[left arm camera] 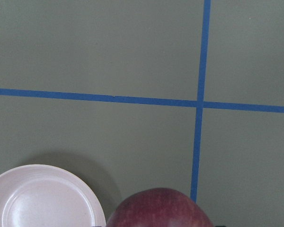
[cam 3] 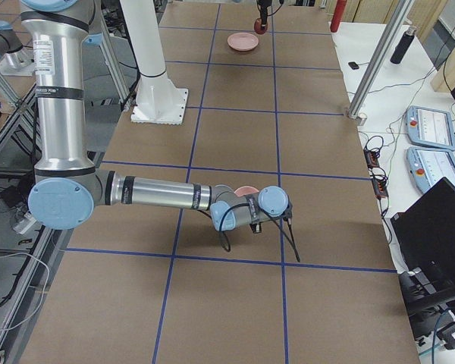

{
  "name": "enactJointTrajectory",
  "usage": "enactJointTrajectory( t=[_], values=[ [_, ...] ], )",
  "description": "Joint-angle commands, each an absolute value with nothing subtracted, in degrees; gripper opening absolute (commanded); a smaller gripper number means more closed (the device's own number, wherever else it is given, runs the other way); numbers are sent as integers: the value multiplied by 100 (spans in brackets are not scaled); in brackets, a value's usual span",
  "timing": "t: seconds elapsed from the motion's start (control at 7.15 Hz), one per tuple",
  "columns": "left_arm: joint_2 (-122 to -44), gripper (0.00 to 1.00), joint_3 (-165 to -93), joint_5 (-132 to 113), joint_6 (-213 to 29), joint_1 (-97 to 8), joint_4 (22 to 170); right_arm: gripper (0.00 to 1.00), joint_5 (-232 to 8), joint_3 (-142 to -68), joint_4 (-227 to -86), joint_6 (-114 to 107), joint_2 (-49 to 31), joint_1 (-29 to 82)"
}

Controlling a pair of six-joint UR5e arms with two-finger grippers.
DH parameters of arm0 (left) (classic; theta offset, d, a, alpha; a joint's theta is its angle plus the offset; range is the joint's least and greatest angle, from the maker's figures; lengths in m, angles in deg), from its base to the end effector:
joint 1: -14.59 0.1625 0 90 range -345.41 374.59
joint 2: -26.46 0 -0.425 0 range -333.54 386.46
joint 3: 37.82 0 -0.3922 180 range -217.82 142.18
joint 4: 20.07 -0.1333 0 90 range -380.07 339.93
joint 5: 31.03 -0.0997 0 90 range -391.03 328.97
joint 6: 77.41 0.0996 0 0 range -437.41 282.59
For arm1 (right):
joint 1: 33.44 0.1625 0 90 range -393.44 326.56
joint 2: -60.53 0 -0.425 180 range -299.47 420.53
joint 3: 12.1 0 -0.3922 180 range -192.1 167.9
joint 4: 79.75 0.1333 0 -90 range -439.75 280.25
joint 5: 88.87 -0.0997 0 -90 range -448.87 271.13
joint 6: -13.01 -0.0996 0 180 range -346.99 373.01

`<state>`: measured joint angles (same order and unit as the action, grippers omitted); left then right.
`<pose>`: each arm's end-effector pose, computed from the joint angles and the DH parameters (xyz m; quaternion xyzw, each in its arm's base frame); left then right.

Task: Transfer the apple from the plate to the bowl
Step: 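Hold the apple up with the left gripper while the right drags the bowl inward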

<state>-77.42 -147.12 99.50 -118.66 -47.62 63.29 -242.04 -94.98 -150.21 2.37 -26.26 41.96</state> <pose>0.1973 -0.5214 0.3836 -0.0136 0.3998 -0.0280 0.9161 -0.0889 -0.5175 0.6300 -0.0003 -0.5317 -0.1003 0.8410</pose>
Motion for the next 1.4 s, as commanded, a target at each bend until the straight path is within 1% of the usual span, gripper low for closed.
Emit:
enactJointTrajectory(
  t=[0.0, 0.14, 0.28, 0.42, 0.7, 0.84, 0.98, 1.12, 1.26],
  values=[
    [-8040, 0, -14663, 10046, -12299, -4746, 6325, 0, -24277, -9594, -15374, -1021, -1519, 4162],
    [-8259, 0, -14576, 10107, -12616, -4737, 6299, 0, -24216, -9586, -15375, -1733, -1001, 3840],
    [-8722, 0, -14314, 10368, -13028, -4711, 6203, 0, -23972, -9586, -15384, -2375, -543, 3506],
    [-8936, 0, -14259, 10414, -13345, -4659, 6211, 0, -23499, -9586, -15393, -3043, -138, 3050],
    [-9121, 0, -14223, 10424, -13637, -4483, 6228, 0, -22752, -9542, -15393, -4343, 592, 2101],
    [-9349, 0, -14153, 10415, -13969, -4239, 6220, 0, -22295, -9524, -15384, -5003, 813, 1635],
    [-9403, 0, -14127, 10415, -14051, -4193, 6255, 0, -21647, -9402, -15384, -5445, 1154, 1256],
    [-9412, 0, -14126, 10415, -14060, -4175, 6238, 0, -21449, -9114, -15367, -5606, 1393, 1018],
    [-9404, 0, -14109, 10415, -14052, -4175, 6255, 0, -21238, -8998, -15358, -5781, 1526, 798]
  ],
)
